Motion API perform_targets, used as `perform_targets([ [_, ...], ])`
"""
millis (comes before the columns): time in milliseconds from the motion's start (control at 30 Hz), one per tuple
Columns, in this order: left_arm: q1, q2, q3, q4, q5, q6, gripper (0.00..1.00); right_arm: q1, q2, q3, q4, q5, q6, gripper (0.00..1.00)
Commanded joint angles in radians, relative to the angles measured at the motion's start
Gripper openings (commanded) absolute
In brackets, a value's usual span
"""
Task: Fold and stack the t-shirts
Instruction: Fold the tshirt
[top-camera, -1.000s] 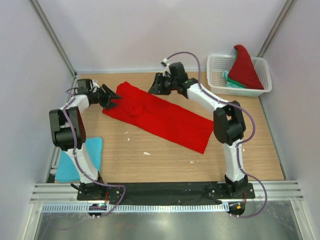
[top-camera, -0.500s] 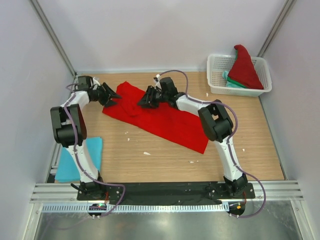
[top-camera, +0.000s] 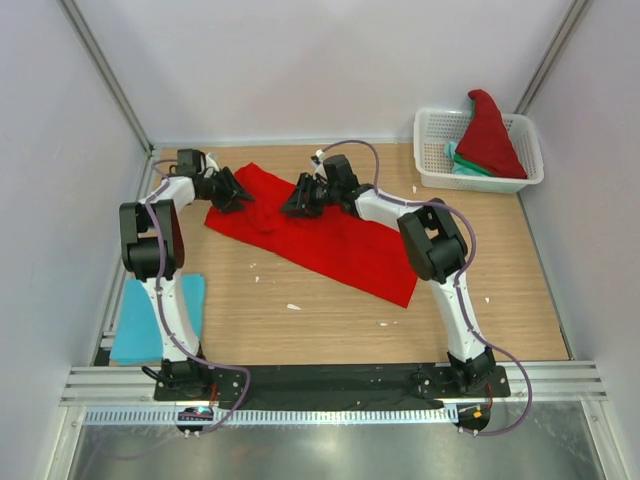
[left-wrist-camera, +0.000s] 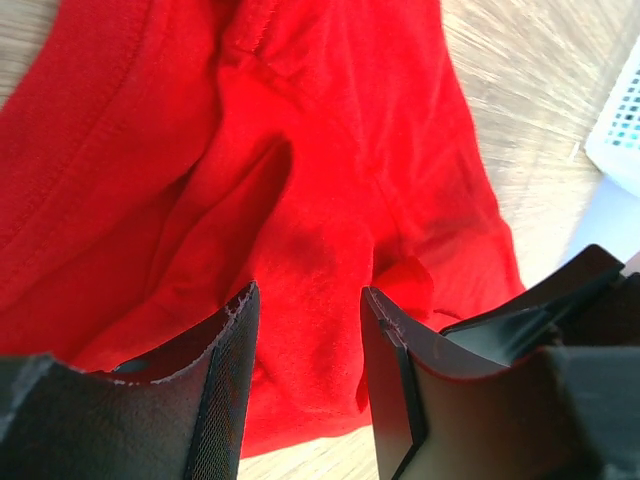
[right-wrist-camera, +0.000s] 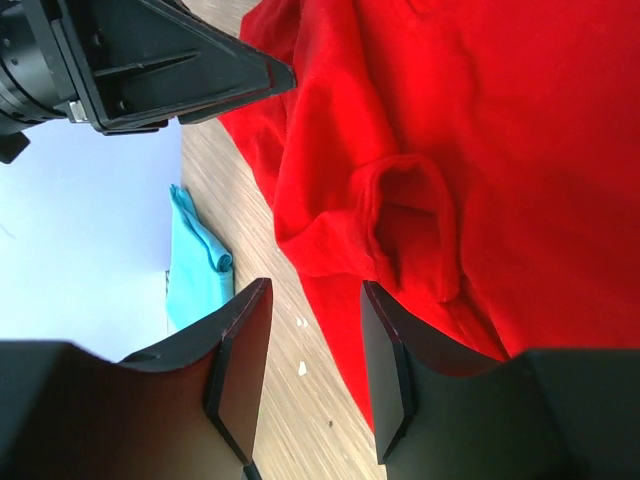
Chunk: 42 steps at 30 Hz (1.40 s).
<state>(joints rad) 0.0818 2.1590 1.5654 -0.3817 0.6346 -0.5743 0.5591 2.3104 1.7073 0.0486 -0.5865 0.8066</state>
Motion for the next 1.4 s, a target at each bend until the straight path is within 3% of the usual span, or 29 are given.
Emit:
perform_targets([
  [0, 0.001, -0.016, 0.027, -0.013, -0.056, 0.033, 0.46, 0.004, 0.007, 0.029, 0.008, 0.004, -0.033, 0.47],
  [467, -0.001, -0.122, -0.033, -0.025, -0.108, 0.054, 0.47, 0.041, 0.087, 0.094, 0.025, -0.003, -0.027, 0.45],
  [633, -0.001, -0.122, -0.038, -0.025, -0.078, 0.044, 0.47, 0.038, 0.072, 0.094, 0.045, 0.007, 0.003, 0.34],
  [767, -0.001, -0.119, -0.047, -0.014, -0.064, 0.036, 0.47, 0.006, 0.055, 0.084, 0.071, -0.01, 0.069, 0.17],
  [1000, -0.011, -0.125, -0.082, 0.033, -0.027, -0.021, 0.53, -0.062, 0.02, -0.03, 0.363, -0.029, 0.363, 0.09],
  [1133, -0.024, -0.123, -0.111, 0.098, -0.001, -0.081, 0.53, -0.085, 0.07, -0.012, 0.46, -0.036, 0.515, 0.09],
  [1267, -0.04, -0.094, -0.117, 0.197, 0.042, -0.185, 0.45, -0.085, 0.151, -0.015, 0.656, -0.024, 0.68, 0.08],
  [1367, -0.059, -0.074, -0.111, 0.25, 0.053, -0.245, 0.41, -0.087, 0.173, -0.002, 0.682, -0.012, 0.709, 0.08],
])
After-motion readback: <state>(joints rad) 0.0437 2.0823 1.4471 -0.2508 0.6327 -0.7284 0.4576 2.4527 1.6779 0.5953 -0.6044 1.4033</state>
